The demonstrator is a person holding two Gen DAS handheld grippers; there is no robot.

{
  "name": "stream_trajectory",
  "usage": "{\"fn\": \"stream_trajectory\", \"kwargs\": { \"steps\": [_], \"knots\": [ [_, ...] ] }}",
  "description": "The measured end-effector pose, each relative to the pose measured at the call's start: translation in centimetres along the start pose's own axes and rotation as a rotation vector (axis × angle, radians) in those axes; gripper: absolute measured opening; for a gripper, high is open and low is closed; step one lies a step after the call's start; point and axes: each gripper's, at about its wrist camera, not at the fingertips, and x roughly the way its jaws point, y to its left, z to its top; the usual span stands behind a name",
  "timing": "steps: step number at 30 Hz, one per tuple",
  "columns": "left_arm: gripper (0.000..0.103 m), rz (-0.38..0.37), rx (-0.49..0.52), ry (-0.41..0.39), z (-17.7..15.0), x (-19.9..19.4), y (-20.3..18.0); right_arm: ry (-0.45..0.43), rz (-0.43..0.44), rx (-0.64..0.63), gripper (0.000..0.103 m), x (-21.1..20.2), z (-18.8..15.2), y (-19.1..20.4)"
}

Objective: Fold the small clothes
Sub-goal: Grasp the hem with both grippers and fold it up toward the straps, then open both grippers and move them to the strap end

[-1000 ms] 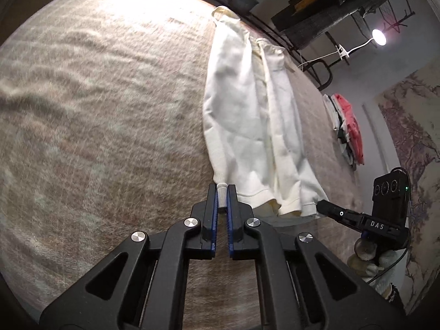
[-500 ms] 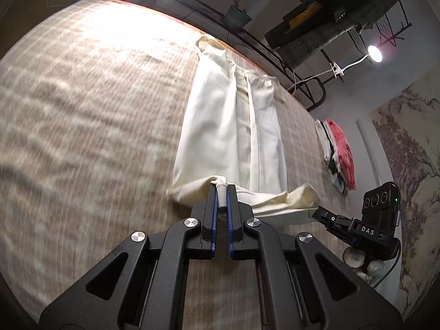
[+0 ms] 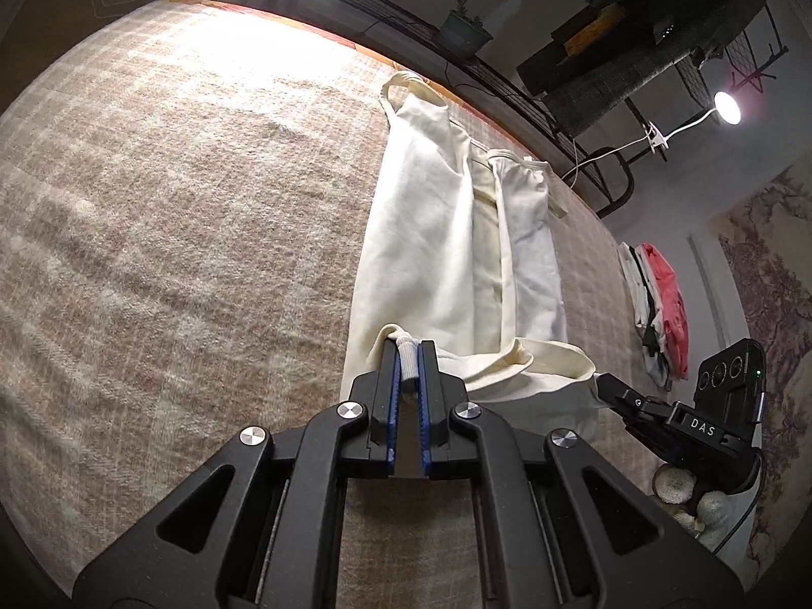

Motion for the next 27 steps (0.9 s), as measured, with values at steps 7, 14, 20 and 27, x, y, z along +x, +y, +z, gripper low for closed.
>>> {"fn": "stream_trajectory", "kwargs": {
  "steps": [7,14,20,27],
  "knots": [
    [0.034,-0.002,0.000,-0.067,0.5,-1.6,0.2,-0.040,-0.053,-0.074,0.023,-0.6,0.4,0.9],
    [0.032,0.001,0.155,-0.021,-1.8,-2.4,-1.7,-0.002,0.000,-0.173,0.015,-1.4,-0.8,2.3],
    [0.024,0.086,0.275,0.064,-3.8,0.4,-2.6,0.126,-0.058,-0.363,0.009,1.2,-3.1,4.3],
    [0.024,0.114,0.260,0.061,-2.0,2.9,-2.7,0.109,-0.166,-0.427,0.009,3.6,-2.0,4.9]
  ]
}}
